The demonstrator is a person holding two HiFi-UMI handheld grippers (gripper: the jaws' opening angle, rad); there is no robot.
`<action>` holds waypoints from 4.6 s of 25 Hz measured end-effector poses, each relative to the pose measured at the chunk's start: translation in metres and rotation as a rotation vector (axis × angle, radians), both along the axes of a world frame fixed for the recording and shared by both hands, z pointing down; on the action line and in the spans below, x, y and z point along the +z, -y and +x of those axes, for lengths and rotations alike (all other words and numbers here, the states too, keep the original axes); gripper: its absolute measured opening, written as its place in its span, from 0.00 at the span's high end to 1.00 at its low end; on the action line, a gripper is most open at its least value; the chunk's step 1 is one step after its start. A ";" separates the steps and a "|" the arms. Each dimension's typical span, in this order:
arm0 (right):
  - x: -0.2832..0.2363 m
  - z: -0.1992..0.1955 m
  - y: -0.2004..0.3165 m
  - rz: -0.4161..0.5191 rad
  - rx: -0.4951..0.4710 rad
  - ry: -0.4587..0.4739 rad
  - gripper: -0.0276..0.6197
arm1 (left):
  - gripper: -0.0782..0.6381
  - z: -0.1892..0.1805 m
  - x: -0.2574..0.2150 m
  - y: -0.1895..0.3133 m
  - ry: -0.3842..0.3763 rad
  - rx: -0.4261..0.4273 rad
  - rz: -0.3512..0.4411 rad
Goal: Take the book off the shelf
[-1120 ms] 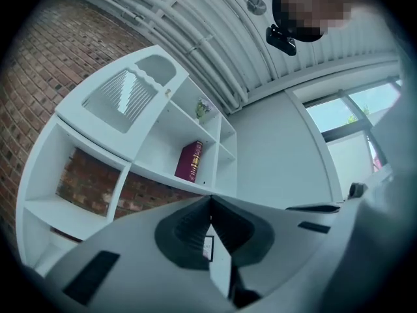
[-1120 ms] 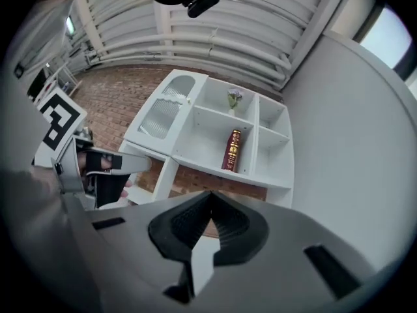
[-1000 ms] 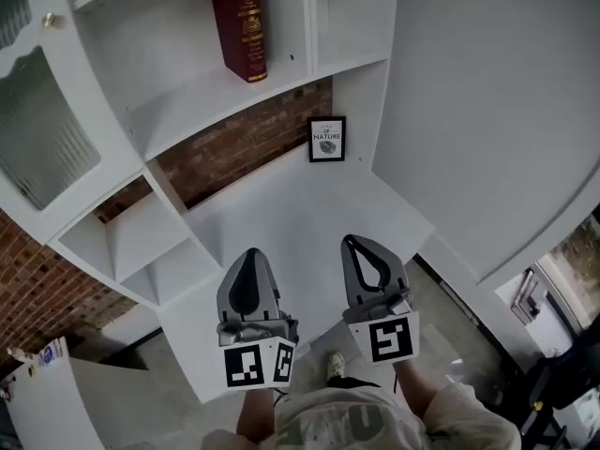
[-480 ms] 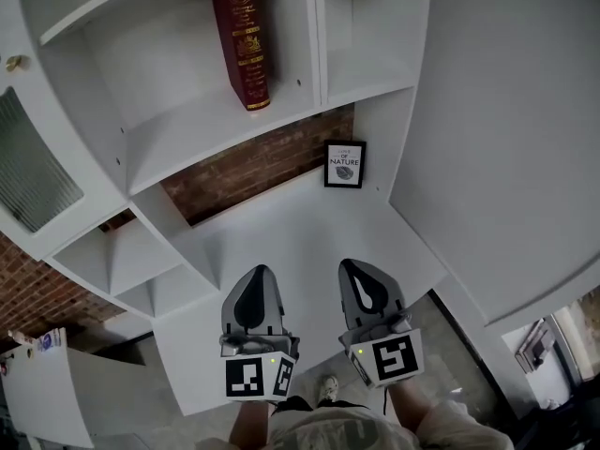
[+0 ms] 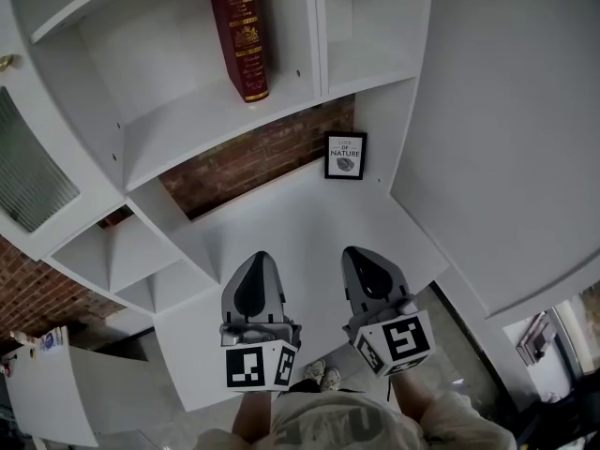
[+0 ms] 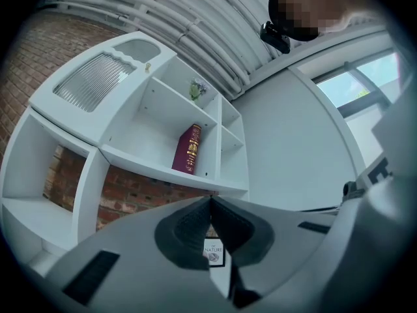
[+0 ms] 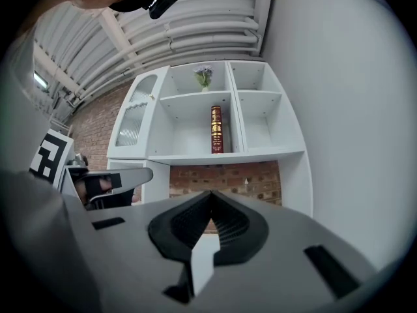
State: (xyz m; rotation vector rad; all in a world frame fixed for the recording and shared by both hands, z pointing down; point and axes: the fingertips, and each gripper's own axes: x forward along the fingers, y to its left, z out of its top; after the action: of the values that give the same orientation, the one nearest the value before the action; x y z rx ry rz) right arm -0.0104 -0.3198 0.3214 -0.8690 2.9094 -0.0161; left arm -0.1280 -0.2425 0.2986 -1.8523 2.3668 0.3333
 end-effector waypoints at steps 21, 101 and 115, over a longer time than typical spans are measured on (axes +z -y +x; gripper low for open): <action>-0.137 -0.051 0.024 0.241 -0.023 0.186 0.93 | 0.87 -0.025 -0.006 0.014 0.024 0.052 0.042; -0.201 -0.197 0.152 -0.064 -0.121 0.029 0.59 | 0.87 -0.084 0.030 0.021 -0.040 -0.005 -0.037; -0.117 -0.012 0.029 0.090 0.067 0.238 0.59 | 0.87 -0.016 0.009 0.019 0.056 0.086 -0.033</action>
State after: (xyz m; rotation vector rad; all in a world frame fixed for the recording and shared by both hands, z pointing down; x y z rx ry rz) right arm -0.0223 -0.3487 0.2045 -0.8827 2.6383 0.0156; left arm -0.1440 -0.2611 0.3080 -1.9554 2.2748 0.2495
